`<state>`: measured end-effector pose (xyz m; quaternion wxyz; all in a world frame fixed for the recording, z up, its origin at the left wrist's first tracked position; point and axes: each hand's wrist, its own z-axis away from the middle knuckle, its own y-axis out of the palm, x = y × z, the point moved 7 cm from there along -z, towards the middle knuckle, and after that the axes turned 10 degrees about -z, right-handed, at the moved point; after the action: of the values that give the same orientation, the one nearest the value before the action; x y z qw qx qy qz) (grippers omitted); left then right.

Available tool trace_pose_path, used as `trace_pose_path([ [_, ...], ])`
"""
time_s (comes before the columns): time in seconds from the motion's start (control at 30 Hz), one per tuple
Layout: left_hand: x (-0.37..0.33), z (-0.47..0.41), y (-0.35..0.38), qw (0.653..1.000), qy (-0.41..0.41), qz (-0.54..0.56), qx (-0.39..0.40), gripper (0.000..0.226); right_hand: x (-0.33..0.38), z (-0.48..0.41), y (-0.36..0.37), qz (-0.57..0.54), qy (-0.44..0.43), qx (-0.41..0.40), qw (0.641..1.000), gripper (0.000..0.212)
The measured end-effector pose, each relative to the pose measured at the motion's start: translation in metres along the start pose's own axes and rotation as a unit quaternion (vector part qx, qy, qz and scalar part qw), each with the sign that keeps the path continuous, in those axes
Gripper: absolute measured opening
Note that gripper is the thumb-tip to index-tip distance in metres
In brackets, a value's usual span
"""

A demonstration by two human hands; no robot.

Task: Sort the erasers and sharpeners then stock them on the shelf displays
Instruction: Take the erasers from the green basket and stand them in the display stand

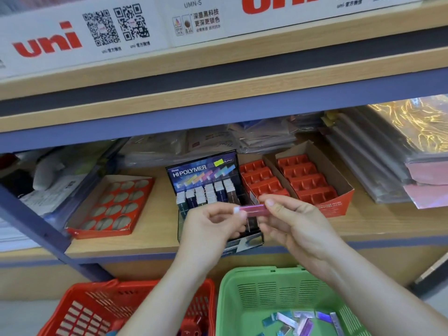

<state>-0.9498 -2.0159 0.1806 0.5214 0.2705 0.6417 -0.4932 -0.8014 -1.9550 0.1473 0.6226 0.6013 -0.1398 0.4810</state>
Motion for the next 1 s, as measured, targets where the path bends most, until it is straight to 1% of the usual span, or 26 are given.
trace_pose_path([
  [0.03,-0.001,-0.002,-0.011,0.999,0.007,-0.017,-0.026,0.007,0.001,0.001,0.0,0.082,-0.014,-0.001,0.997,0.018],
  [0.07,-0.001,-0.005,-0.024,0.998,0.015,-0.036,-0.053,0.009,0.002,0.001,-0.001,0.186,-0.034,-0.003,0.982,0.022],
  [0.1,-0.003,-0.008,-0.037,0.995,0.025,-0.06,-0.078,0.01,0.004,0.0,-0.001,0.291,-0.06,-0.001,0.955,0.028],
  [0.17,-0.009,-0.015,-0.06,0.982,0.06,-0.143,-0.112,0.008,0.002,-0.002,0.001,0.468,-0.111,0.025,0.877,0.041],
  [0.2,-0.012,-0.018,-0.067,0.97,0.078,-0.198,-0.12,0.009,-0.002,-0.002,0.003,0.533,-0.126,0.044,0.835,0.047],
  [0.23,-0.013,-0.02,-0.071,0.956,0.093,-0.249,-0.122,0.01,-0.008,-0.003,0.004,0.578,-0.134,0.062,0.803,0.052],
  [0.3,-0.013,-0.023,-0.072,0.929,0.118,-0.332,-0.113,0.006,-0.019,-0.004,0.004,0.619,-0.131,0.091,0.769,0.06],
  [0.37,-0.013,-0.025,-0.064,0.898,0.17,-0.395,-0.098,0.008,-0.026,-0.004,0.006,0.641,-0.131,0.109,0.749,0.064],
  [0.47,-0.013,-0.026,-0.047,0.844,0.264,-0.458,-0.087,0.009,-0.031,-0.006,0.006,0.66,-0.129,0.125,0.729,0.068],
  [0.57,-0.009,-0.029,-0.032,0.788,0.332,-0.512,-0.083,0.006,-0.034,-0.008,0.004,0.661,-0.136,0.133,0.726,0.069],
  [0.6,-0.007,-0.03,-0.027,0.775,0.343,-0.525,-0.079,0.01,-0.036,-0.01,0.003,0.652,-0.138,0.134,0.733,0.069],
  [0.67,-0.001,-0.033,-0.02,0.758,0.361,-0.538,-0.075,0.016,-0.039,-0.012,0.001,0.615,-0.135,0.129,0.766,0.068],
  [0.77,0.005,-0.038,-0.018,0.76,0.366,-0.53,-0.085,0.017,-0.045,-0.016,-0.002,0.541,-0.125,0.116,0.823,0.07],
  [0.83,0.005,-0.04,-0.02,0.767,0.356,-0.526,-0.094,0.02,-0.048,-0.017,-0.002,0.512,-0.122,0.115,0.843,0.076],
  [0.9,0.005,-0.041,-0.025,0.783,0.335,-0.513,-0.108,0.026,-0.049,-0.016,-0.002,0.497,-0.109,0.121,0.853,0.081],
  [0.93,0.005,-0.041,-0.028,0.794,0.321,-0.502,-0.118,0.027,-0.049,-0.015,-0.002,0.498,-0.103,0.123,0.852,0.082],
  [1.0,0.003,-0.033,-0.03,0.815,0.309,-0.471,-0.135,0.02,-0.043,-0.012,-0.003,0.526,-0.117,0.118,0.834,0.081],
])
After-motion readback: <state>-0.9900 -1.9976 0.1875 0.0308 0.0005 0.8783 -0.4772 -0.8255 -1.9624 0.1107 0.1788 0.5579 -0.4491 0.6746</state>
